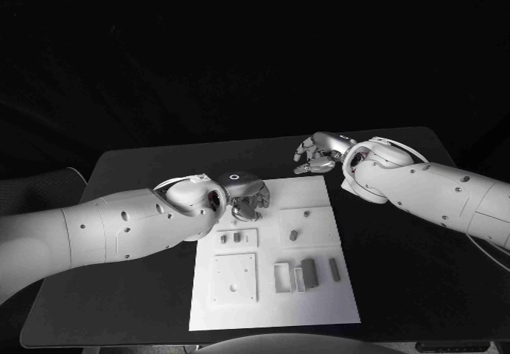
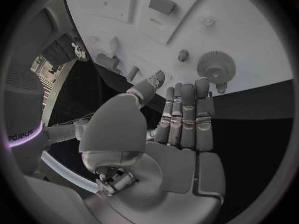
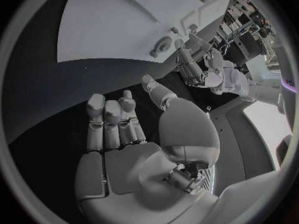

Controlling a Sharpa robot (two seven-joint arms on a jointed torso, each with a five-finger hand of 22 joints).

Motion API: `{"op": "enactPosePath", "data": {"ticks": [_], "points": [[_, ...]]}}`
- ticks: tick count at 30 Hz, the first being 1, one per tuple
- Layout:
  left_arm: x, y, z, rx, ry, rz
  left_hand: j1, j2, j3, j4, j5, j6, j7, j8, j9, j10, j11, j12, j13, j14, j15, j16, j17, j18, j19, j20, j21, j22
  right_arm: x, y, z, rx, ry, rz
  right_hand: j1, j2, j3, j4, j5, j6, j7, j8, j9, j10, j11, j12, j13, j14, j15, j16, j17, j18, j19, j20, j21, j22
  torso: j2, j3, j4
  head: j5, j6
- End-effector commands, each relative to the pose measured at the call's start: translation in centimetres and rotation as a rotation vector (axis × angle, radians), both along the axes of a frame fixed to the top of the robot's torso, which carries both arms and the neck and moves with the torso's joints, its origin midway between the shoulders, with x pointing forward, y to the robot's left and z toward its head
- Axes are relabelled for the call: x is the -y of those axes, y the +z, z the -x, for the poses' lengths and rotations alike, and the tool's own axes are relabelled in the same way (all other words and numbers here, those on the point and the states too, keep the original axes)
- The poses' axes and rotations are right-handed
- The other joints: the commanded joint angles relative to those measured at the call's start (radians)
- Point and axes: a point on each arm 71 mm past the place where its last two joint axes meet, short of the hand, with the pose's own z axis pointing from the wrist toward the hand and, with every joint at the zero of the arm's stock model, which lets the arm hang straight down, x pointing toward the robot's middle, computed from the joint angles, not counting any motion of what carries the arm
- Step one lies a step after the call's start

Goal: Assemble the parts on the task board

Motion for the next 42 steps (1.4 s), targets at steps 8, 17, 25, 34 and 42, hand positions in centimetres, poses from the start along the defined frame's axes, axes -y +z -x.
{"op": "enactPosePath", "data": {"ticks": [8,17,25,34,42], "points": [[-0.2,-0.9,-0.4,0.002,-0.015,-0.068,-0.002,-0.012,-0.005,0.004,-0.001,0.007,0.004,0.001,-0.012,0.000,0.004,-0.029,-0.009,0.004,0.003,0.022,0.011,0.043,0.011,-0.001,0.018,0.017,-0.2,-0.1,0.1,-0.007,0.016,-0.001,-0.006,-0.002,0.002,0.006,-0.001,0.001,0.007,-0.007,-0.001,-0.009,0.000,0.007,-0.002,0.001,-0.004,-0.004,-0.002,0.064,0.000,-0.005,-0.004,0.000,0.000,0.0001,0.0005,-0.005,-0.006],[-0.4,-1.9,-0.5,-0.028,0.002,-0.098,-0.001,-0.012,-0.004,0.010,0.002,-0.002,0.010,-0.005,-0.031,0.003,0.005,-0.057,-0.016,0.029,0.002,0.084,0.037,0.064,0.047,-0.002,0.063,0.059,-0.3,0.0,0.2,-0.007,0.020,-0.002,-0.006,-0.002,0.002,0.006,-0.001,0.001,0.007,-0.007,-0.001,-0.010,0.000,0.007,-0.002,0.001,-0.004,-0.004,-0.002,0.064,0.000,-0.005,-0.004,0.000,0.000,0.0002,-0.0001,-0.008,-0.011],[-0.8,-2.3,-0.9,-0.034,0.017,-0.111,-0.003,-0.010,-0.003,0.013,0.003,-0.002,0.011,-0.005,-0.035,0.006,0.005,-0.063,-0.017,0.033,0.002,0.098,0.042,0.069,0.054,-0.002,0.073,0.070,-0.3,0.0,0.3,-0.008,0.021,-0.002,-0.006,-0.002,0.002,0.006,-0.001,0.000,0.007,-0.007,-0.001,-0.010,0.000,0.007,-0.002,0.001,-0.004,-0.004,-0.002,0.064,0.000,-0.005,-0.004,0.000,0.001,0.0009,0.0000,-0.009,-0.015],[-0.8,-2.4,-1.0,-0.029,0.019,-0.106,0.001,-0.003,0.004,0.015,0.005,0.004,0.011,-0.001,-0.039,0.018,0.003,-0.064,-0.015,0.038,0.000,0.112,0.045,0.074,0.062,-0.003,0.083,0.081,-0.4,0.0,0.3,-0.007,0.023,-0.003,-0.006,-0.002,0.002,0.006,-0.001,0.000,0.007,-0.007,-0.001,-0.010,0.000,0.008,-0.002,0.001,-0.004,-0.004,-0.002,0.064,0.001,-0.005,-0.004,0.000,0.000,0.0007,0.0002,-0.011,-0.018],[-1.0,-2.7,-1.1,-0.017,0.018,-0.099,0.009,0.010,0.015,0.011,0.021,0.029,0.015,0.013,-0.041,0.051,-0.001,-0.057,-0.007,0.047,-0.004,0.131,0.048,0.079,0.074,-0.006,0.097,0.094,-0.4,0.0,0.3,-0.007,0.024,-0.004,-0.006,-0.002,0.002,0.007,-0.001,0.000,0.007,-0.007,-0.001,-0.010,0.001,0.008,-0.003,0.001,-0.004,-0.004,-0.002,0.064,0.001,-0.005,-0.004,0.000,0.000,0.0010,0.0005,-0.012,-0.020]]}}
